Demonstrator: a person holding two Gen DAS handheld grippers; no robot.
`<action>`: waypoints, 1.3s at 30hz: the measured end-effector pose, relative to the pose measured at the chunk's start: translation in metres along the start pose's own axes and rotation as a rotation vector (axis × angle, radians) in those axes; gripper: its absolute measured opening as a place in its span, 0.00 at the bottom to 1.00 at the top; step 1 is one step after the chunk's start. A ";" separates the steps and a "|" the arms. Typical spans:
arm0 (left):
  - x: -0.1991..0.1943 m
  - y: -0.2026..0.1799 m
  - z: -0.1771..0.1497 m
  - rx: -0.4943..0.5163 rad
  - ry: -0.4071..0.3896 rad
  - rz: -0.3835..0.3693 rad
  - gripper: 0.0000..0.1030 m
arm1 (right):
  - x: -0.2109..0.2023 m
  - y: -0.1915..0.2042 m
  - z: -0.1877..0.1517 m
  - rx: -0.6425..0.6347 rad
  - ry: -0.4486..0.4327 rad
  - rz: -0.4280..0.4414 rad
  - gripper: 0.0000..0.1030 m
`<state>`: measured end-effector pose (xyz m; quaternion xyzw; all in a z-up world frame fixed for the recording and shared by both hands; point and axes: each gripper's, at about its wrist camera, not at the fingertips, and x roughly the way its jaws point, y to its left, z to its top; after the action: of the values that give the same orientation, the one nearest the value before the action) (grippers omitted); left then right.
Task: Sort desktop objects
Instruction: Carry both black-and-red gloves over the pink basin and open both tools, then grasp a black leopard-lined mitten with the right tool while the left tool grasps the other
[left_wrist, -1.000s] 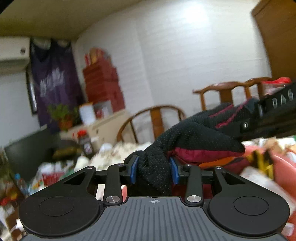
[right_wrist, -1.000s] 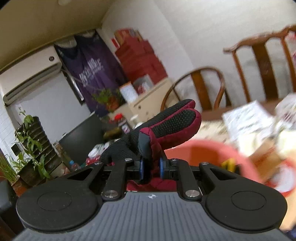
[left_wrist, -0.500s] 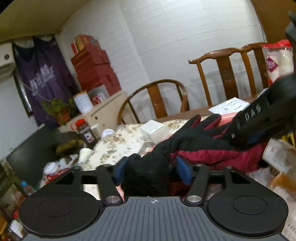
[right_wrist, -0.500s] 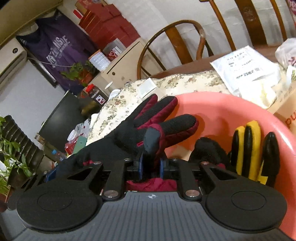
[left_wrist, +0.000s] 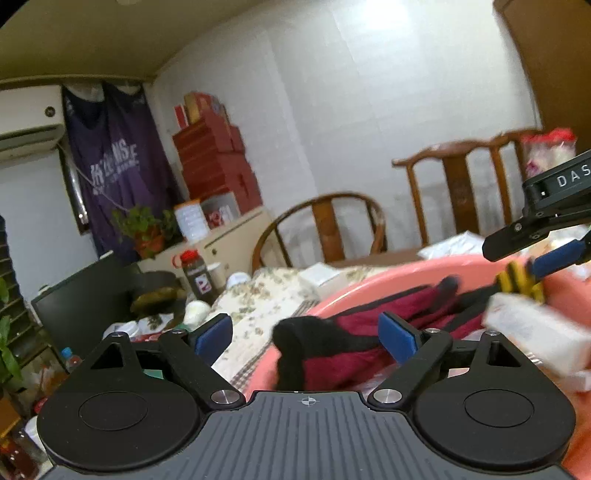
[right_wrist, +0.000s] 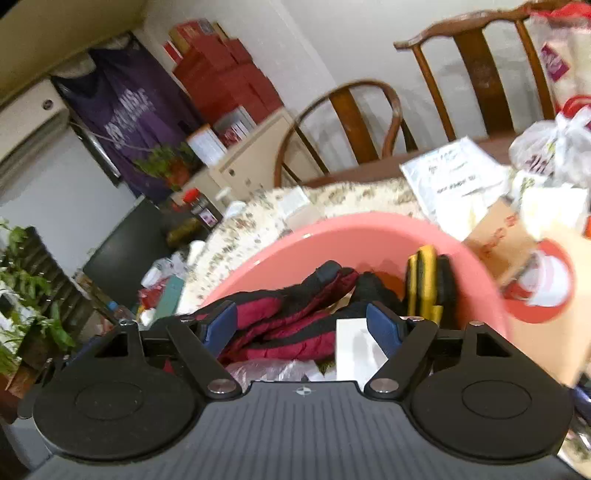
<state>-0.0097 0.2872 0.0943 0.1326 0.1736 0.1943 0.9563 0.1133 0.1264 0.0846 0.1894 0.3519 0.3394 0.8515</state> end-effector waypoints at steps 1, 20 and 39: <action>-0.007 -0.005 0.001 0.000 -0.012 -0.019 0.92 | -0.013 -0.002 0.000 -0.003 -0.015 0.001 0.82; -0.078 -0.241 0.004 0.114 -0.104 -0.434 0.96 | -0.188 -0.173 -0.021 0.117 -0.135 -0.190 0.85; 0.022 -0.329 -0.001 0.210 0.016 -0.423 0.96 | -0.112 -0.256 0.015 0.257 -0.009 -0.111 0.85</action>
<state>0.1160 0.0041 -0.0180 0.1904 0.2243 -0.0283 0.9553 0.1794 -0.1327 0.0038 0.2785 0.3987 0.2431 0.8393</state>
